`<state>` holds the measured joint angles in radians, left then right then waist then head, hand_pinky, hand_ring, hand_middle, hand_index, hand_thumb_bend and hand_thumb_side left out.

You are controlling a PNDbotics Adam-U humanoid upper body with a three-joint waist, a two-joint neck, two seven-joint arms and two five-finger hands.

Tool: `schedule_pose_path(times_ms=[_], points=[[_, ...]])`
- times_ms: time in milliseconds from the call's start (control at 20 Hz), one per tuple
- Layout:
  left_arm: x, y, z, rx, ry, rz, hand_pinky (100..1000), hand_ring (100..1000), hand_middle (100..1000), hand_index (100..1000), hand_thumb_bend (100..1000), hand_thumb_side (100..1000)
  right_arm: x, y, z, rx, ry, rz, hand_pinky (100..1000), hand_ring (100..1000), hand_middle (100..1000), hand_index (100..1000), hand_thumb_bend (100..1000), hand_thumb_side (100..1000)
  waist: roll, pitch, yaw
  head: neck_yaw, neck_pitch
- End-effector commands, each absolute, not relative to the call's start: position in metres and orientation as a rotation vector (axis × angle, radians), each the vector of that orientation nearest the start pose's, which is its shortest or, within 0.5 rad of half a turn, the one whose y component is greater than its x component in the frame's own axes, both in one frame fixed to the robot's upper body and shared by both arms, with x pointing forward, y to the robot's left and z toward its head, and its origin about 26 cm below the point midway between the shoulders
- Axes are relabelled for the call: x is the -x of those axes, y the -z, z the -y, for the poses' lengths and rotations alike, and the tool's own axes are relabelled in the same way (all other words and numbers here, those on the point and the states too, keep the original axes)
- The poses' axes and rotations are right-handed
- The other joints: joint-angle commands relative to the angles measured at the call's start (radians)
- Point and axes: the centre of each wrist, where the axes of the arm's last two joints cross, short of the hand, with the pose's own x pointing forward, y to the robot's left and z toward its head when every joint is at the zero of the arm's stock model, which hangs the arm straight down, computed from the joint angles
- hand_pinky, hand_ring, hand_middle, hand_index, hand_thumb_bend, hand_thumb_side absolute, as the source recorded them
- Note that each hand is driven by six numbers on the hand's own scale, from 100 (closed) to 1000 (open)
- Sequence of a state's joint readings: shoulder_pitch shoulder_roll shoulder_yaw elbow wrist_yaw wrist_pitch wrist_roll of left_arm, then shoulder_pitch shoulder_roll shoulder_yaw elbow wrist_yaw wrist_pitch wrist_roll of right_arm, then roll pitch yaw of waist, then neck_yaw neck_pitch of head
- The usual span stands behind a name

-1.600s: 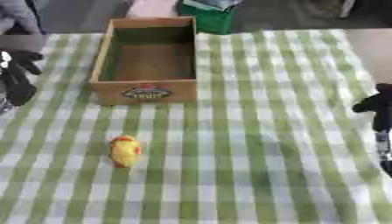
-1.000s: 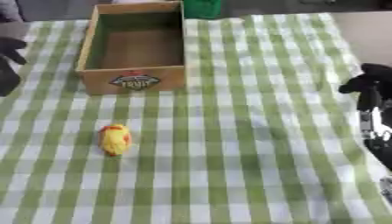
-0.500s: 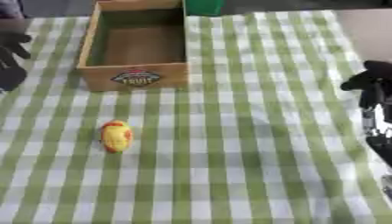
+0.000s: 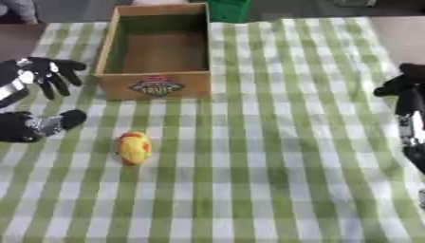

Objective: Pick up objects on the table and place them in the box.

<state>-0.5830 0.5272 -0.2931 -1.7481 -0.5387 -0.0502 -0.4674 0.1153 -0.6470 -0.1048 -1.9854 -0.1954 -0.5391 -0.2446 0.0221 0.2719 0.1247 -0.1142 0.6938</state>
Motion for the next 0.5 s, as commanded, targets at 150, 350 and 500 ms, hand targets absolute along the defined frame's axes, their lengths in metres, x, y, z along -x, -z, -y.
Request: schedule_pose_path(times_ms=[150,350,500], points=[[-0.364,-0.207,-0.216,-0.506,1.719,1.721,603,711,729,924,729,654,-0.241,-0.154,0.369,0.333,-0.313,2.451,648,586,570,777,100,459,-0.004,-0.021,0.002,0.002,0.005],[-0.371,-0.197,-0.219,-0.472,1.826,1.630,640,750,748,940,738,587,-0.242,-0.155,0.369,0.325,-0.323,2.446,648,586,569,776,100,460,-0.004,-0.022,0.001,0.008,0.002],[-0.376,-0.196,-0.225,-0.463,1.870,1.586,632,741,723,939,716,551,-0.242,-0.155,0.368,0.321,-0.325,2.442,648,585,568,775,100,460,-0.004,-0.022,0.000,0.009,-0.001]])
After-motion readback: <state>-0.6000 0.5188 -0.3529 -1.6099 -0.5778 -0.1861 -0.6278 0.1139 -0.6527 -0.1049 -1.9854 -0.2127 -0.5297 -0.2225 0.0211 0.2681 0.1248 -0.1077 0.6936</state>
